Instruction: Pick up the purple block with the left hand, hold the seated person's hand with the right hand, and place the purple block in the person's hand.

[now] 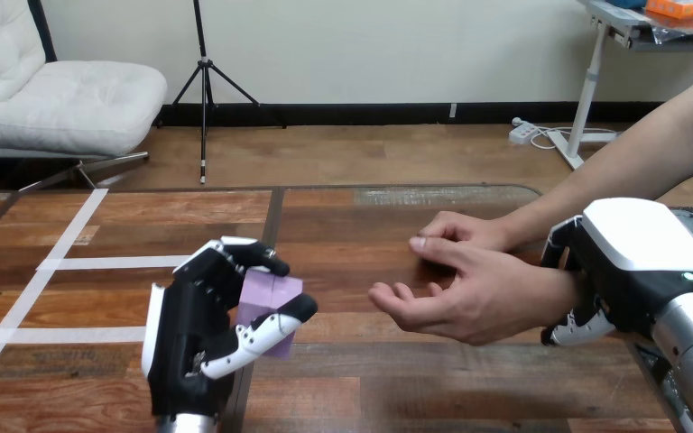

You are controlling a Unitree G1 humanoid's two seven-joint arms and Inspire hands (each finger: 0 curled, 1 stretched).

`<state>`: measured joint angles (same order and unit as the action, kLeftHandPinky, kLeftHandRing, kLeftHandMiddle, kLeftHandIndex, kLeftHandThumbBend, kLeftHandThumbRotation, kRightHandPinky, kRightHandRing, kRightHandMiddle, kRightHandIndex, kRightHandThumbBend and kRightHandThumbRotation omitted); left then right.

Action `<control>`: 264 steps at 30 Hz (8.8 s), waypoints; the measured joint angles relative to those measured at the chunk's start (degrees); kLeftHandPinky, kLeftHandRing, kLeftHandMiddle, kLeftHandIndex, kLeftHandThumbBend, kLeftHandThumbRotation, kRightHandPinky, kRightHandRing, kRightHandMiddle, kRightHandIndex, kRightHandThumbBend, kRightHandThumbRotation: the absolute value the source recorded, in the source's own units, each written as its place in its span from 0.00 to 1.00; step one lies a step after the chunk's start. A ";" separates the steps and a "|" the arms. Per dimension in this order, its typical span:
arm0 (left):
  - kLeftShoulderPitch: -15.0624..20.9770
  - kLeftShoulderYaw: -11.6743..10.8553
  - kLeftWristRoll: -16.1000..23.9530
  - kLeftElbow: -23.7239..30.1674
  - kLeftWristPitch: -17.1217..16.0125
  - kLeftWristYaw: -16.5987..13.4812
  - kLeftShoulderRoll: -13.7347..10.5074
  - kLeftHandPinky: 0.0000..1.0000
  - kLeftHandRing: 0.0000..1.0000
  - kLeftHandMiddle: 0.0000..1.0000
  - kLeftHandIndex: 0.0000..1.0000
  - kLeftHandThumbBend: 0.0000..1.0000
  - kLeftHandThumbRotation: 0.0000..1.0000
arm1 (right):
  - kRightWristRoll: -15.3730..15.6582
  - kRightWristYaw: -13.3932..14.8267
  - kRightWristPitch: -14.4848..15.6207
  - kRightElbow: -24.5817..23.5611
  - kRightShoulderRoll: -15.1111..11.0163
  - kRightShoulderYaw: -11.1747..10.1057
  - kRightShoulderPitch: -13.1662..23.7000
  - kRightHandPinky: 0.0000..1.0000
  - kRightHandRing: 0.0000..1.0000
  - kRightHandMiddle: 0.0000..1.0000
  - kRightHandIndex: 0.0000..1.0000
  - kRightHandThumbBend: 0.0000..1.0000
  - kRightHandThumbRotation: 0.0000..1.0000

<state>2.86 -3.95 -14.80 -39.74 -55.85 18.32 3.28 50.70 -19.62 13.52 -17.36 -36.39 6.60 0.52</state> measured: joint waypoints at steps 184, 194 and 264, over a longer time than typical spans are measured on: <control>14.07 13.38 16.30 2.18 10.82 -0.63 -3.65 0.76 0.83 0.88 0.89 0.91 0.46 | 1.73 1.34 -8.75 -1.47 3.43 2.14 -0.05 0.58 0.66 0.70 0.72 0.81 0.14; 13.15 13.25 14.32 2.17 9.01 2.19 -5.23 0.79 0.86 0.91 0.91 0.92 0.49 | -2.66 6.80 -9.46 -2.46 6.07 0.46 -4.28 0.61 0.68 0.71 0.74 0.76 0.17; -2.59 2.68 6.40 -0.49 -12.53 -3.53 -1.60 0.72 0.77 0.81 0.82 0.78 0.62 | -18.07 48.17 -47.84 11.95 27.56 -0.92 -18.22 0.67 0.74 0.76 0.73 0.39 0.33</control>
<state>0.27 -1.27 -8.39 -40.23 -68.38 14.79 1.68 32.63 28.55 -34.32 -5.41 -8.84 5.68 -17.70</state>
